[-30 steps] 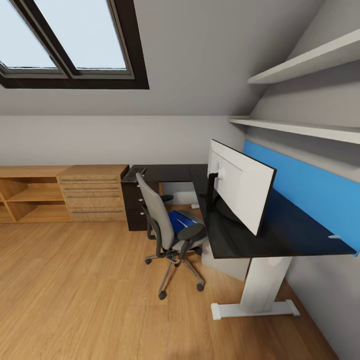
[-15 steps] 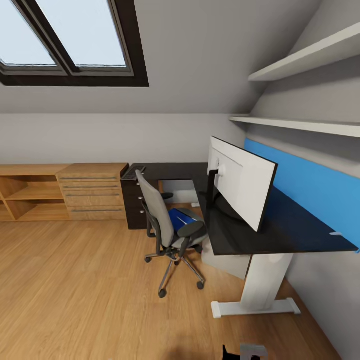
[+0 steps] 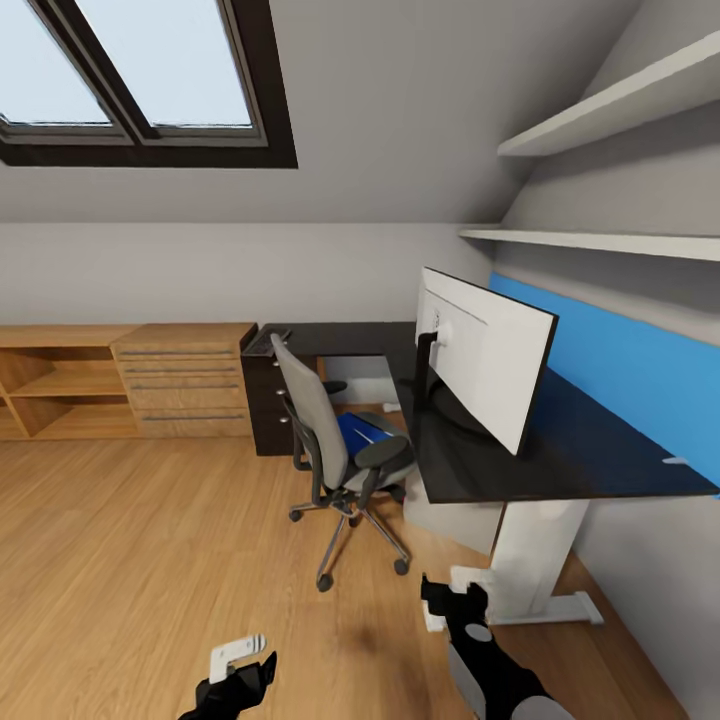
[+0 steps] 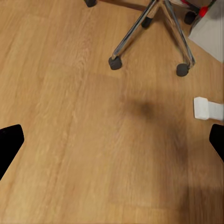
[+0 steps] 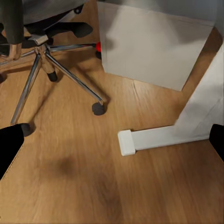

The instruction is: In the bedroom, organize the workspace by keeping the computer under the desk, ensuring the monitor is on the desk, placing the keyboard on the desk next to the monitor, placing the mouse on the desk next to the keyboard, moving the folder from the swivel chair onto the desk next to the mouse, stacking the notebook on top of the folder with the pen on top of the notebook, and positioning the swivel chair next to the desk.

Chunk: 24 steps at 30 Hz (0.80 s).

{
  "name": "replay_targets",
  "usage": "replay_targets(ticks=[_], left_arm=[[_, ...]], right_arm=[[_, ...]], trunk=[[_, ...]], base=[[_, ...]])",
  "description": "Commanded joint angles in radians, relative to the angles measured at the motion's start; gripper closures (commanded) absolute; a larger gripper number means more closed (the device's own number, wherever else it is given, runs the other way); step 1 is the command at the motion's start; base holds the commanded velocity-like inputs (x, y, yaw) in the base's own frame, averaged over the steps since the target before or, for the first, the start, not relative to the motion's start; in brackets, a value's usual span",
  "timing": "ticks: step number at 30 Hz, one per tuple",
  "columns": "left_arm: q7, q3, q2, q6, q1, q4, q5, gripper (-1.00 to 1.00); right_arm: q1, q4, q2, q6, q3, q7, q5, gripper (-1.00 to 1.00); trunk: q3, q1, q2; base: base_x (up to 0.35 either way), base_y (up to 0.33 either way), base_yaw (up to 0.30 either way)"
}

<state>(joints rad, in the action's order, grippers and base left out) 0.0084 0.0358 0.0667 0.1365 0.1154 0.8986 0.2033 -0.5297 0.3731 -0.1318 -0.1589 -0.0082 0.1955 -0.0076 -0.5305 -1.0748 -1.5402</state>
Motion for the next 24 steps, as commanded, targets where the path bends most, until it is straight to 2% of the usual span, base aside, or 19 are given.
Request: replay_targets(ticks=[1, 4, 17, 20, 24], left_arm=[[0.0, 0.003, 0.001, 0.007, 0.002, 0.003, 0.011, -1.0], [-0.002, 0.006, 0.003, 0.006, 0.005, -0.004, 0.009, -1.0], [-0.01, 0.004, -0.006, -0.007, 0.007, -0.019, 0.003, -1.0], [-0.011, 0.004, -0.007, -0.01, 0.007, -0.02, 0.004, -1.0], [-0.01, 0.004, -0.007, -0.01, 0.007, -0.021, 0.006, -1.0]], right_arm=[[-0.011, 0.0, -0.002, 0.009, -0.001, 0.003, -0.002, -1.0], [-0.035, 0.003, -0.005, 0.041, 0.0, 0.005, -0.003, -1.0], [-0.048, 0.058, -0.007, 0.053, 0.004, -0.002, -0.003, -1.0], [-0.048, 0.064, -0.006, 0.039, 0.004, -0.003, -0.003, -1.0], [-0.049, 0.064, -0.005, -0.022, 0.003, -0.002, -0.003, -1.0]], trunk=[[-0.004, -0.004, -0.008], [-0.014, -0.015, -0.029], [-0.055, -0.065, -0.12], [-0.064, -0.077, -0.141], [-0.076, -0.092, -0.169]], base=[[0.0, 0.0, 0.0], [0.0, 0.0, 0.0], [0.0, 0.0, 0.0], [0.0, 0.0, 0.0], [0.0, 0.0, 0.0]])
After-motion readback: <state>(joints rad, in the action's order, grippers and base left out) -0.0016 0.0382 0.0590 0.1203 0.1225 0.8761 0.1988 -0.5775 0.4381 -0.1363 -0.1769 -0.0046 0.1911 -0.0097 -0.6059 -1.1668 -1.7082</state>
